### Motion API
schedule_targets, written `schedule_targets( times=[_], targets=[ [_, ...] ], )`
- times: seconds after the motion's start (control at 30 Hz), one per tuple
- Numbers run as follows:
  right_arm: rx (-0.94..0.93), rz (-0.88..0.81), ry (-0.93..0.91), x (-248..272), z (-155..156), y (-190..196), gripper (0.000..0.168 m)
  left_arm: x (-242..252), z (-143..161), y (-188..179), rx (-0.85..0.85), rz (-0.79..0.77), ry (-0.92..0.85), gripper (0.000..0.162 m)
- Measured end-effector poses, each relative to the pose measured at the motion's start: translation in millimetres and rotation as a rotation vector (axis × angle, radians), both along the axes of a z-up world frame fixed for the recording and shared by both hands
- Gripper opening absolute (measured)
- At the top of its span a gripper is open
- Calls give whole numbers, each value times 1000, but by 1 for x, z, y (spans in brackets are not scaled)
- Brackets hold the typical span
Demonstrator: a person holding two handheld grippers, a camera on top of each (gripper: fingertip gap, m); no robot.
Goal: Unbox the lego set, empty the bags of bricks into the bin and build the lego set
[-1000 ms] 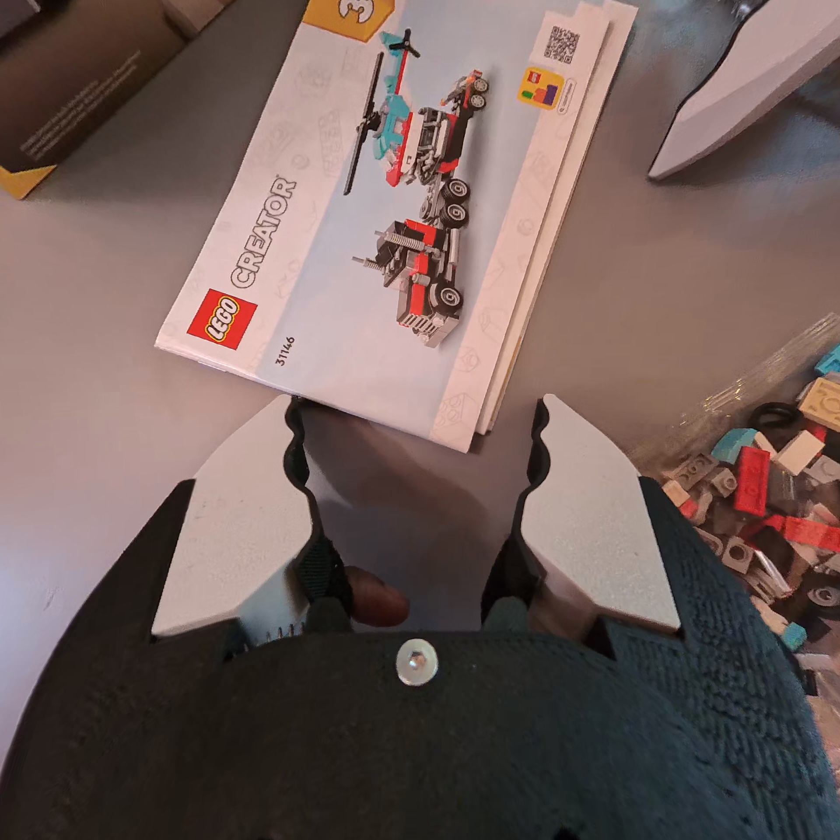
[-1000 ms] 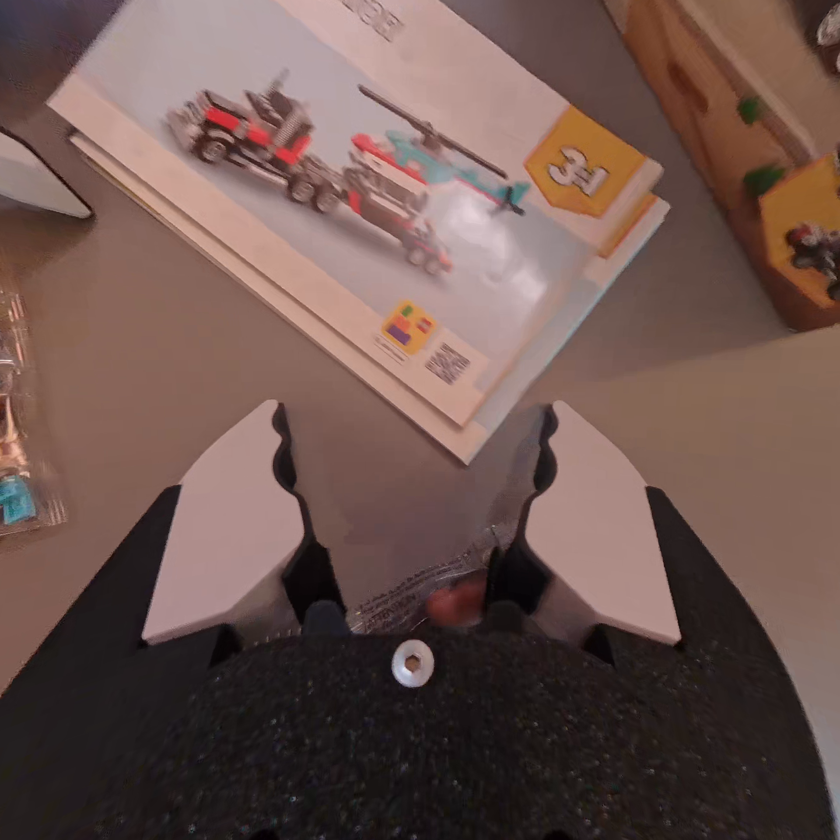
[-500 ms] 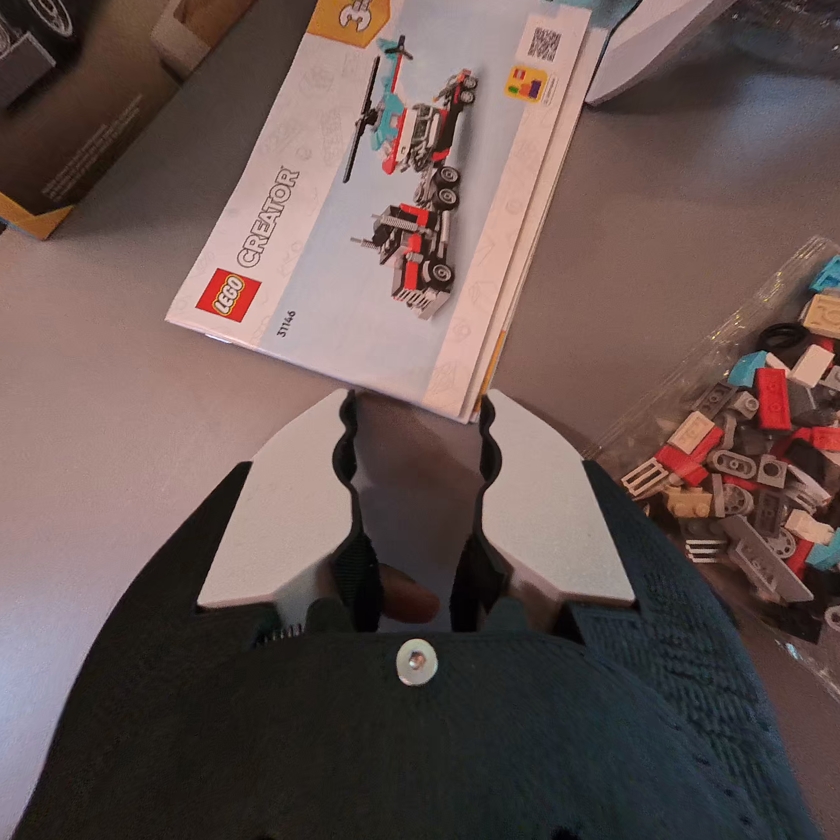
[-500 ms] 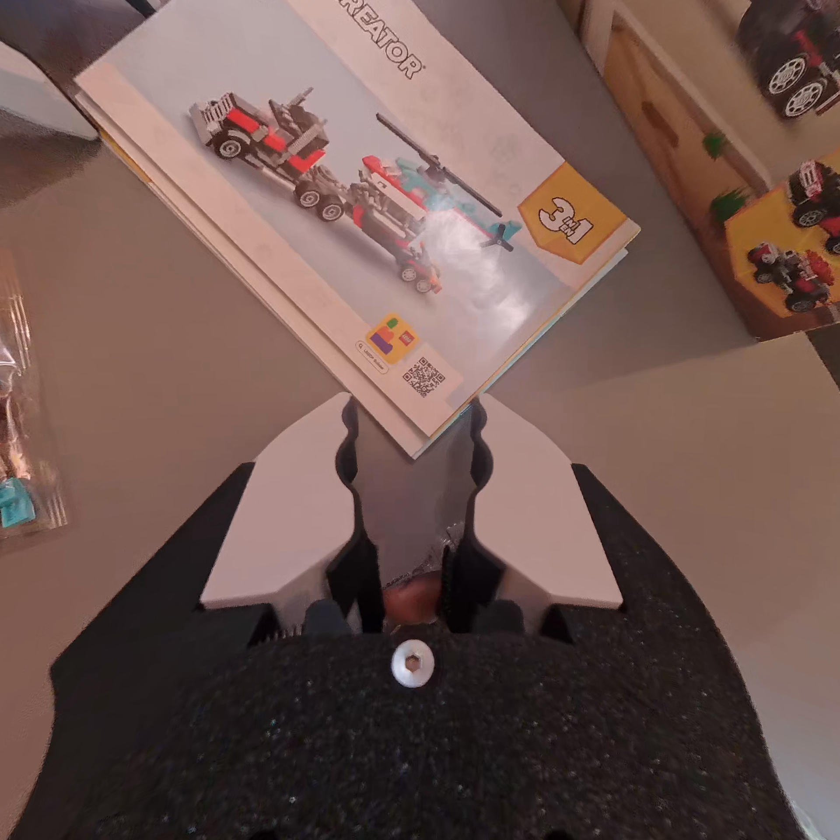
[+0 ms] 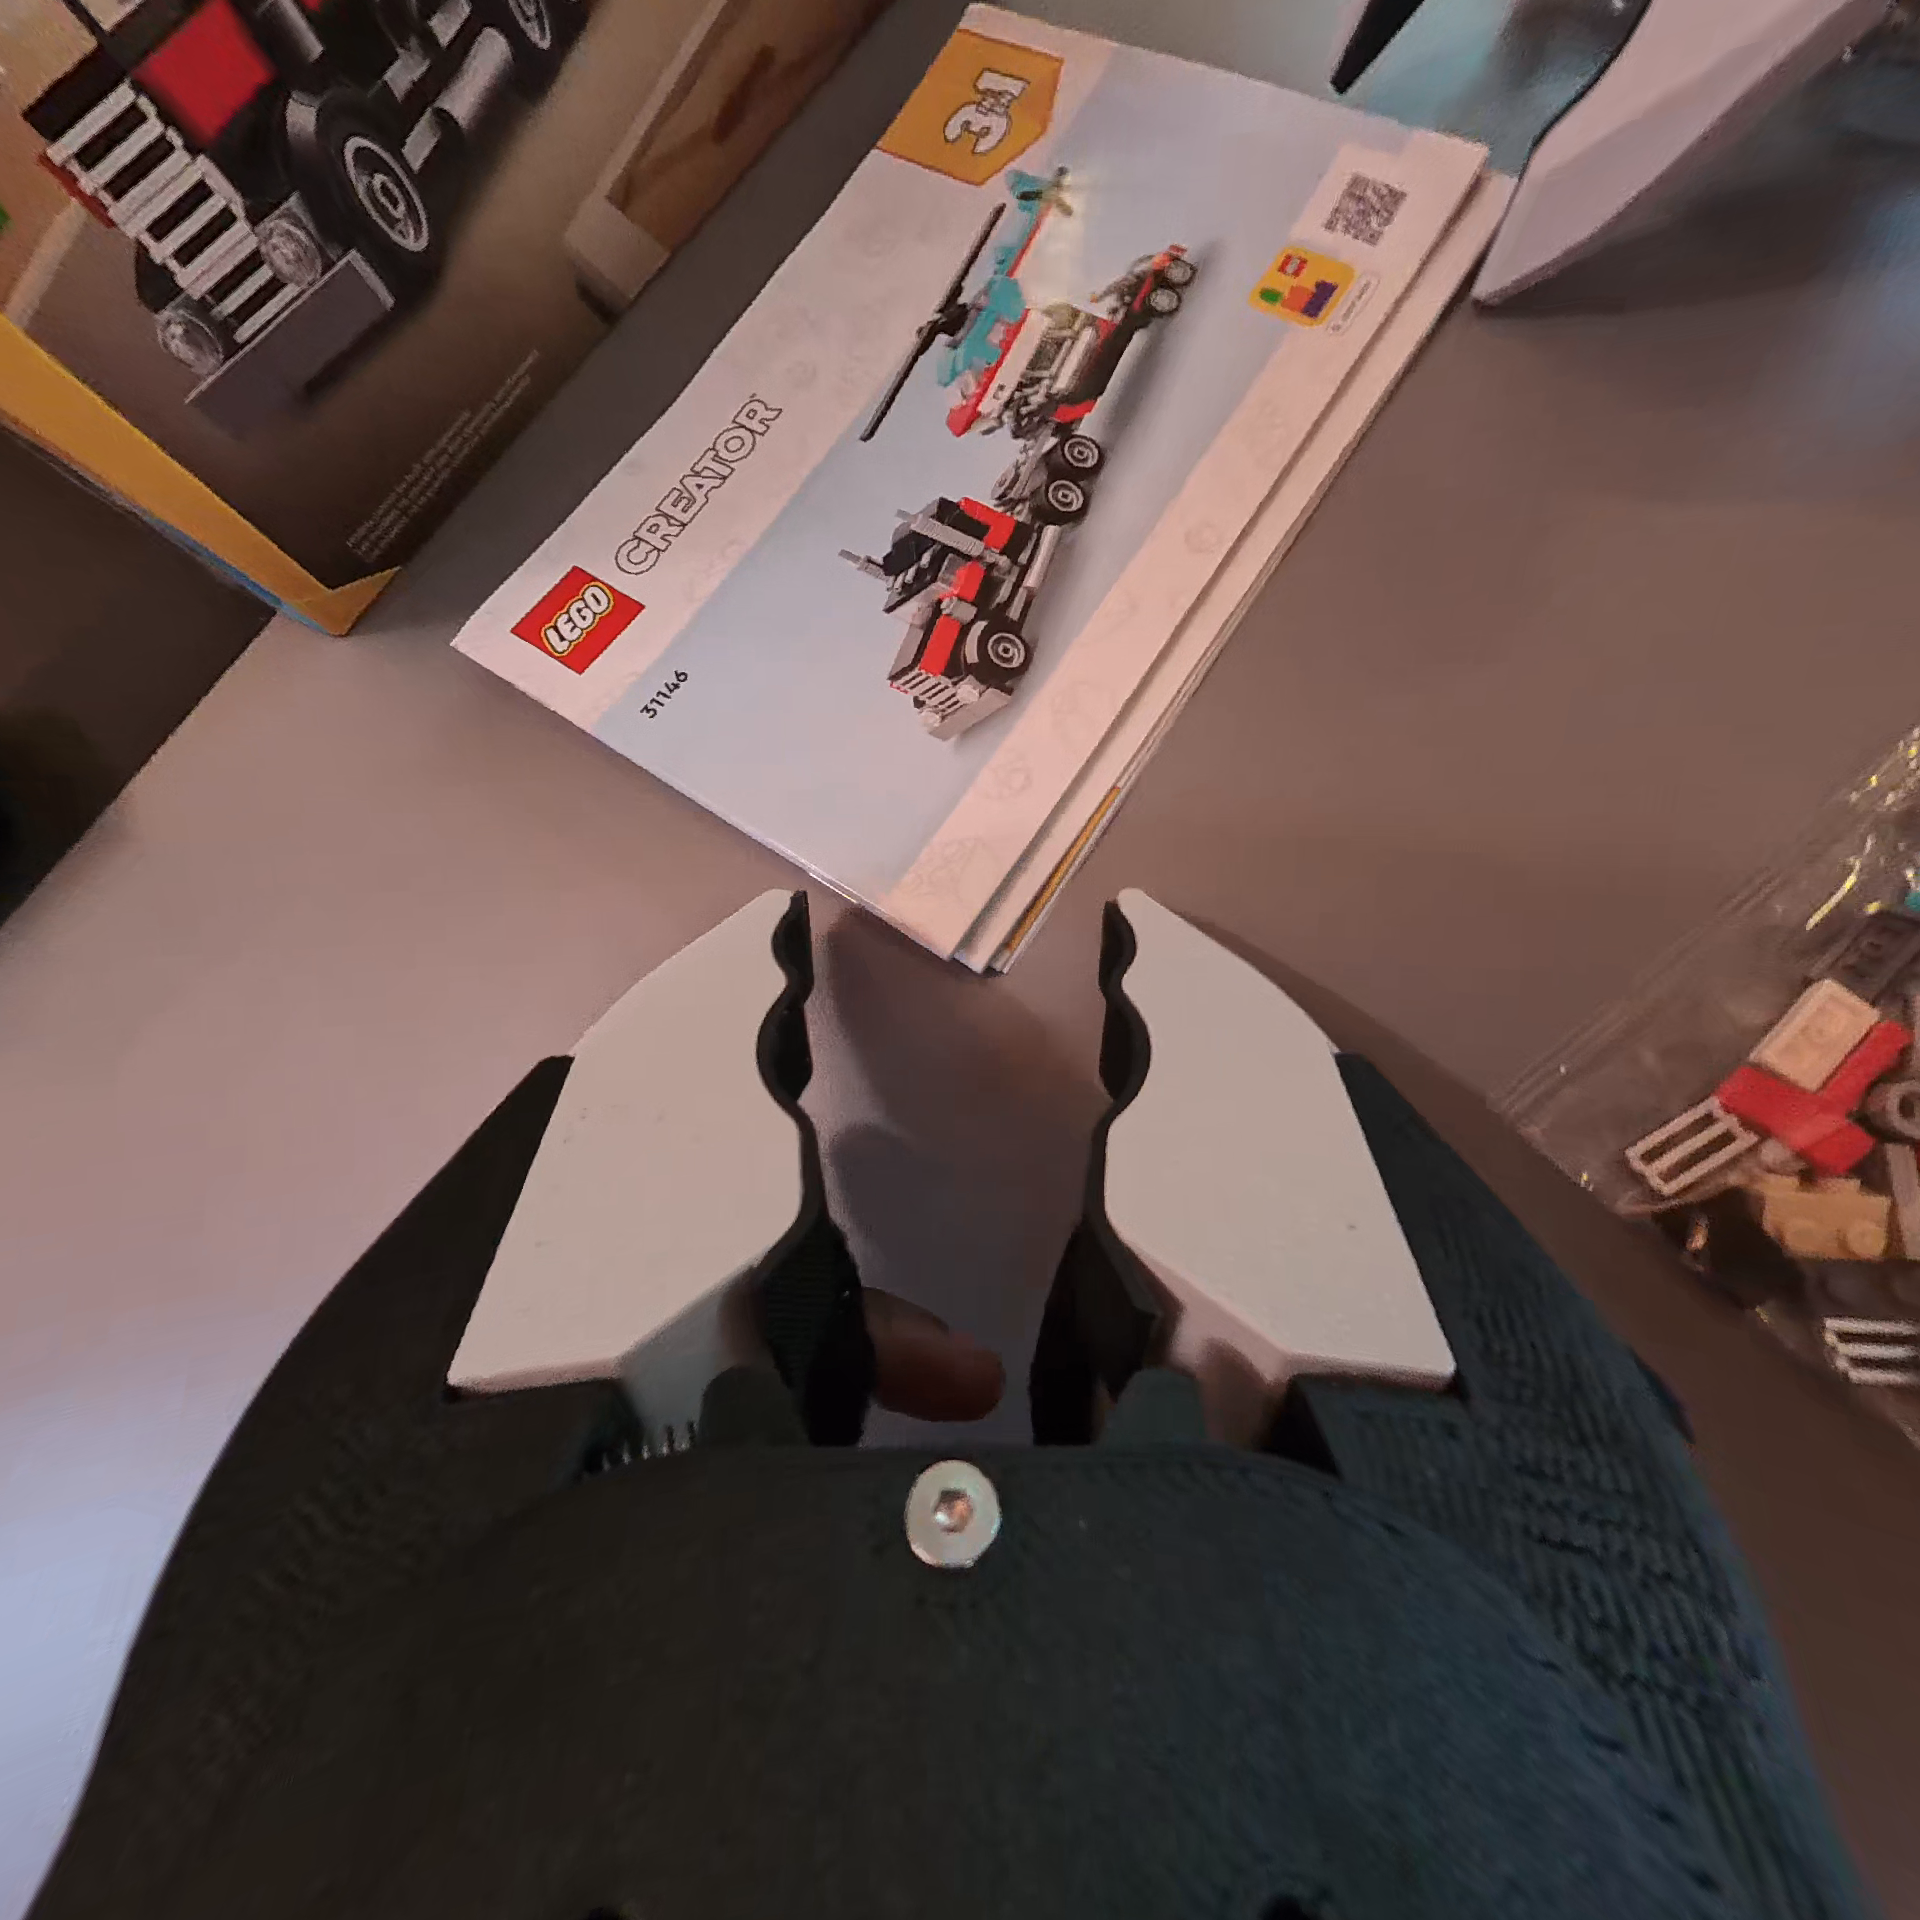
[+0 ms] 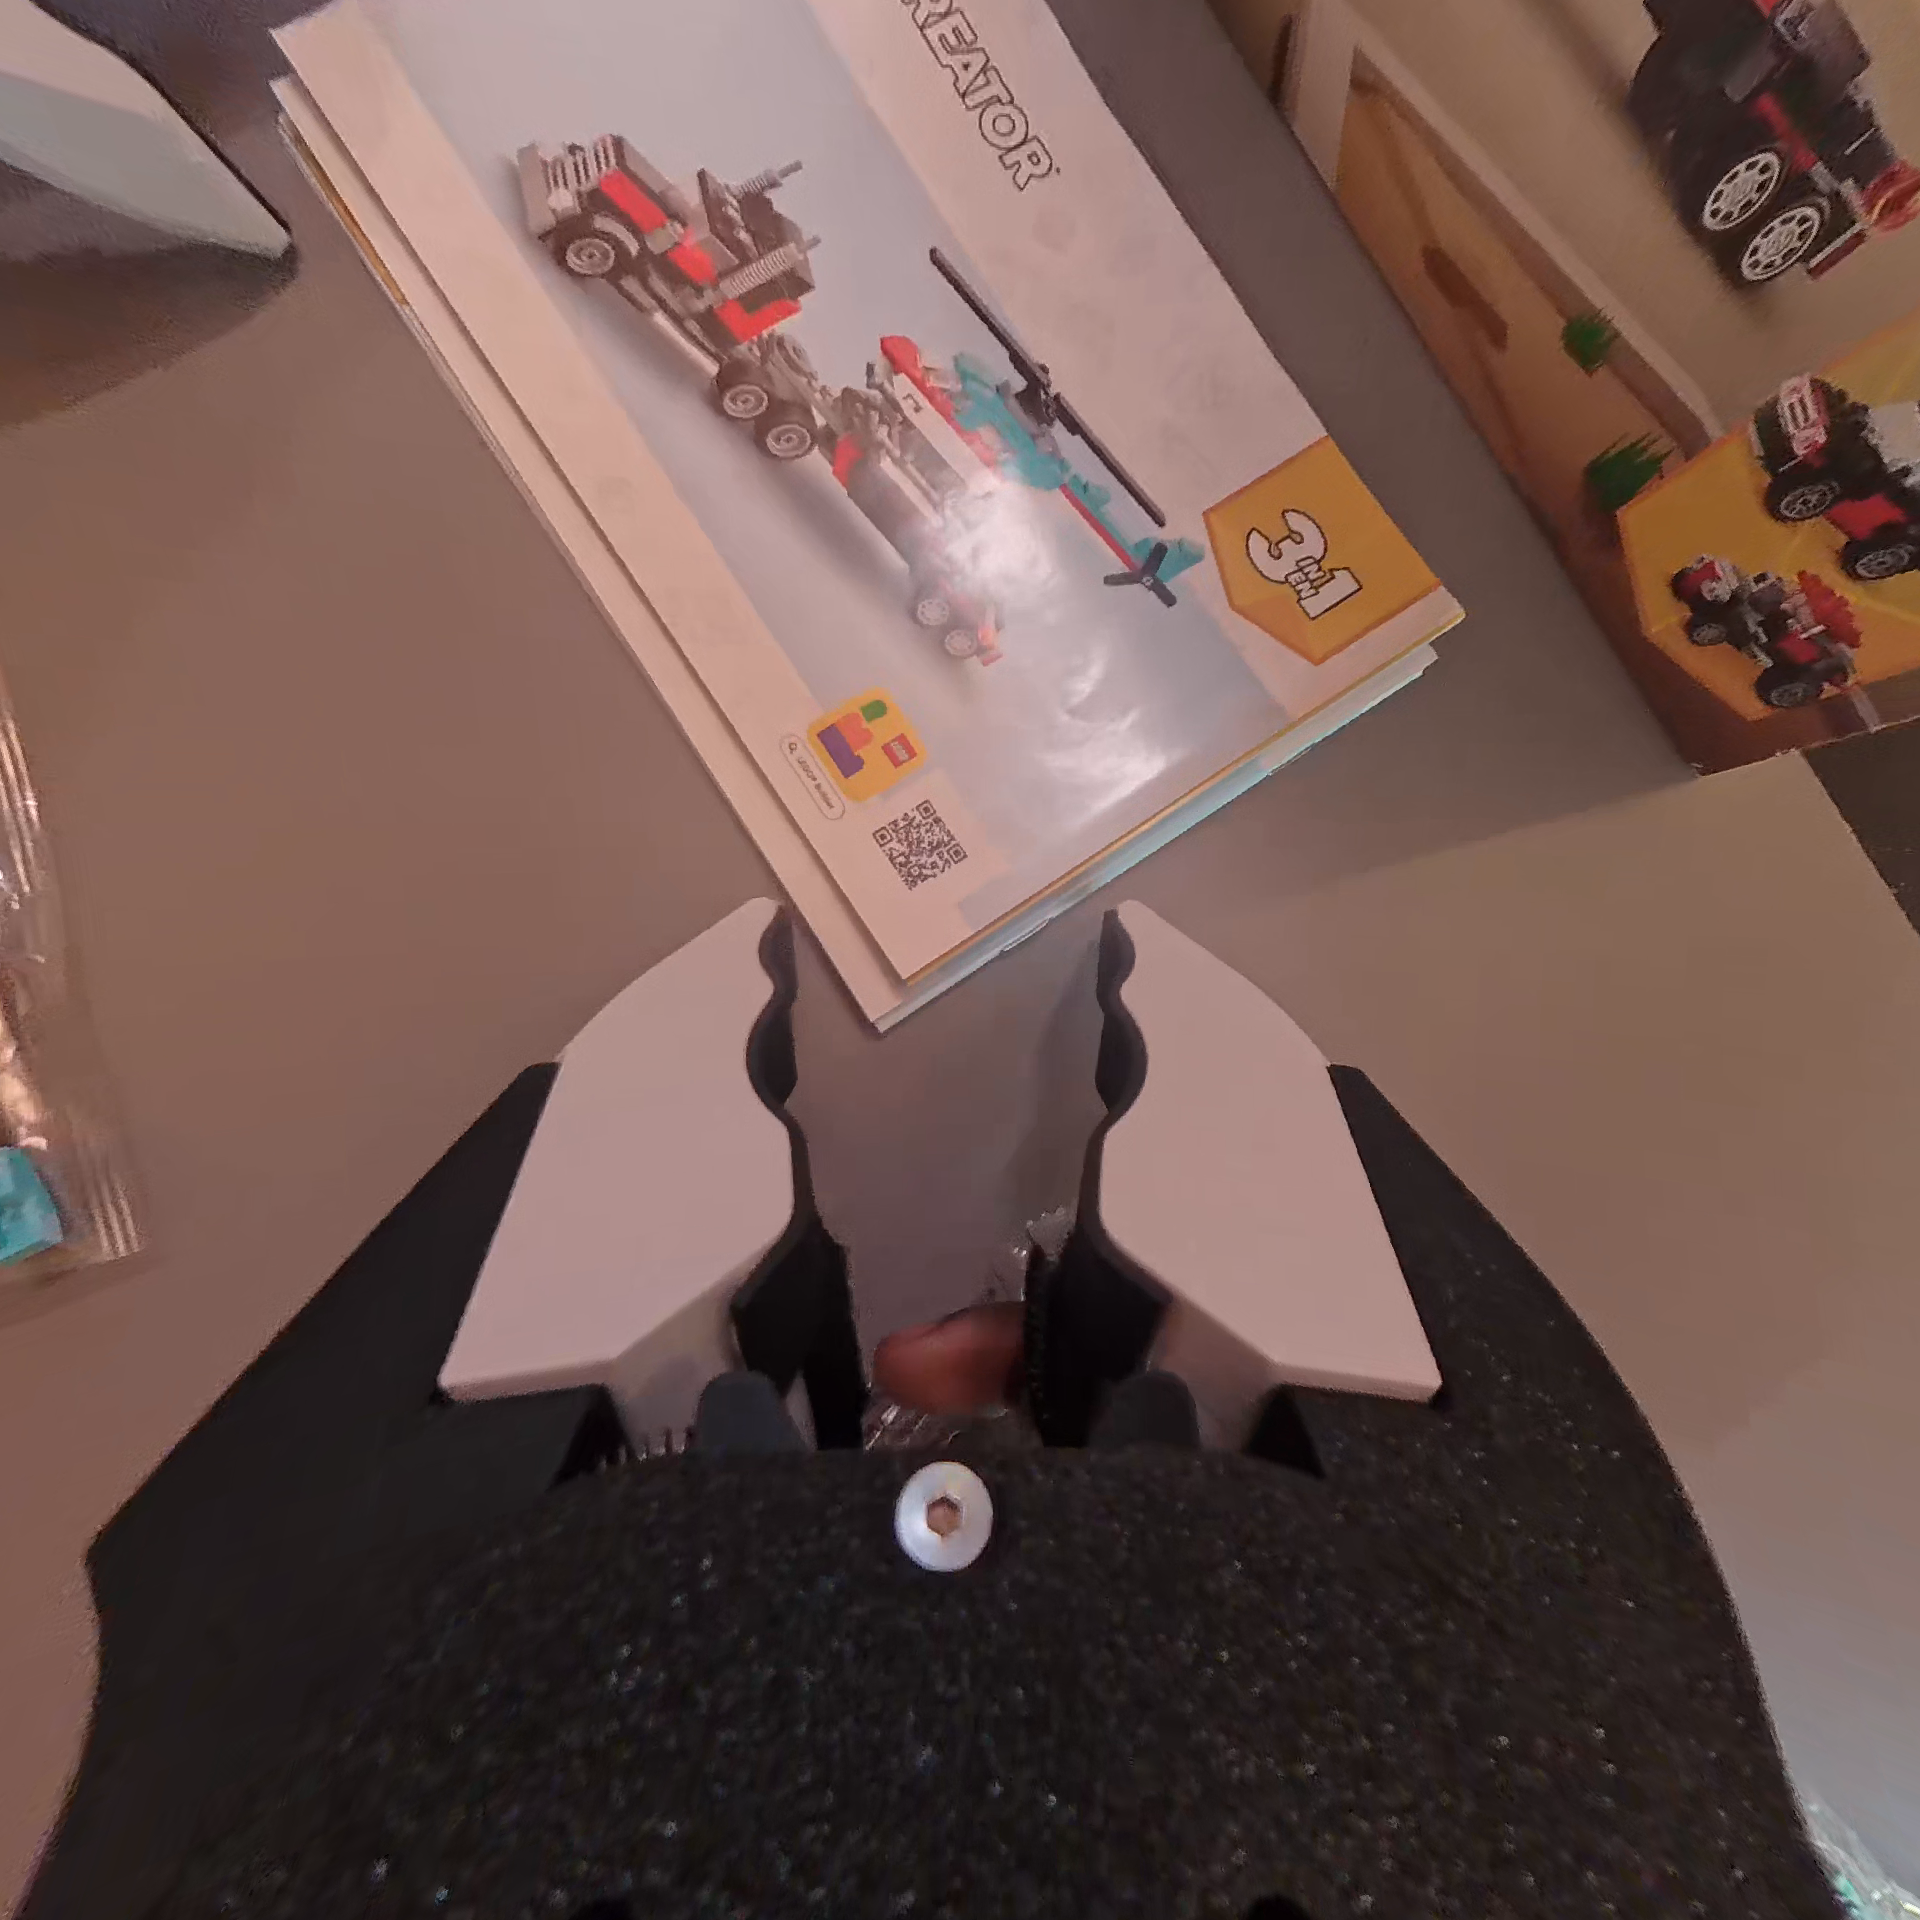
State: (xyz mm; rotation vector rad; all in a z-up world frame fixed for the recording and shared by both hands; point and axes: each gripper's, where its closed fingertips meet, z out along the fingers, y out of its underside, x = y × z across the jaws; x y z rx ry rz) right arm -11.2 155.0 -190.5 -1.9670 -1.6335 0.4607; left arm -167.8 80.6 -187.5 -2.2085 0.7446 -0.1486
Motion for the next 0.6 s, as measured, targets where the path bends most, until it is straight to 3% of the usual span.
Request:
schedule_targets(
  times=[0.23, 0.6],
  targets=[
    [57, 8, -13, 3, 1, 3, 39, 6, 0, 0, 20, -13, 15, 28],
    [46, 9, -33, 6, 1, 0, 36, 6, 0, 0, 26, -4, 13, 29]
  ],
)
